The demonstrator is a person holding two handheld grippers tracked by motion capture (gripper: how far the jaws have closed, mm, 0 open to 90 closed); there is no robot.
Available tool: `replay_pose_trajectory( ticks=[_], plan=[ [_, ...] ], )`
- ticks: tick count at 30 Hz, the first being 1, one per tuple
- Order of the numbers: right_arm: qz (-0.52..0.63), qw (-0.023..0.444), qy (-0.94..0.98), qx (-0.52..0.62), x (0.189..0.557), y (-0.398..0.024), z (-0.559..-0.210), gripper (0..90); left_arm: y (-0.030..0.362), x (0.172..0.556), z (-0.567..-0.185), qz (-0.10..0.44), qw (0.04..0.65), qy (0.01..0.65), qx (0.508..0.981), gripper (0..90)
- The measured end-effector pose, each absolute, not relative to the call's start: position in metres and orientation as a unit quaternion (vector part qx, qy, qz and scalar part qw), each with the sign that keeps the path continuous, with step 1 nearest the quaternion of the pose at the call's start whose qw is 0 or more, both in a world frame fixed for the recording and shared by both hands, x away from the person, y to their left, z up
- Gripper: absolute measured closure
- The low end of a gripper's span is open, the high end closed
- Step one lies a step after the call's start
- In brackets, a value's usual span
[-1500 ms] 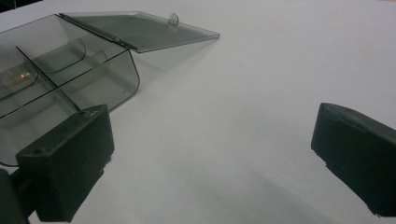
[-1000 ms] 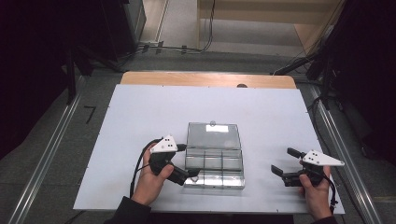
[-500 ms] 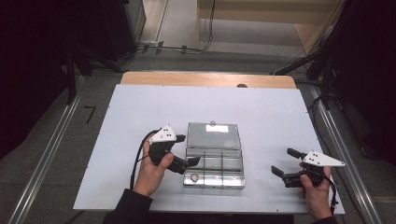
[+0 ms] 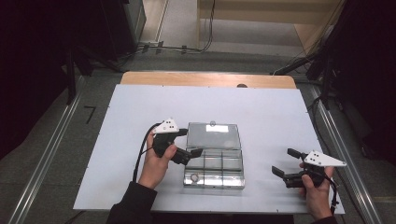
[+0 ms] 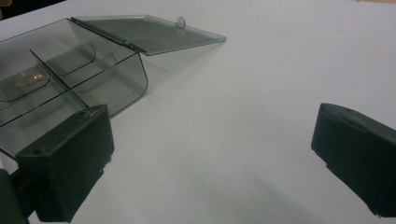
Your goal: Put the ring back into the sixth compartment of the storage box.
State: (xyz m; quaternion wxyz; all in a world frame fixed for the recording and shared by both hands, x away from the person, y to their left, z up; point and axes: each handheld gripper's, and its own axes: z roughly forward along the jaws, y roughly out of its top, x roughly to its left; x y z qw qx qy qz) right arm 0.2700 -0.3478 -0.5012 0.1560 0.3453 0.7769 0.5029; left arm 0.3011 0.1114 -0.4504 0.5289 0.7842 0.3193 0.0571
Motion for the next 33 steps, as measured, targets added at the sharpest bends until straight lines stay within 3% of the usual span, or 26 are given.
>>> replay_pose_trajectory(
  ticks=[33],
  plan=[
    [0.497,0.155,0.778,0.351,0.269,-0.348,-0.500,0.0,0.109,0.337,-0.476,0.013,0.522,0.407,0.750,0.0]
  ],
)
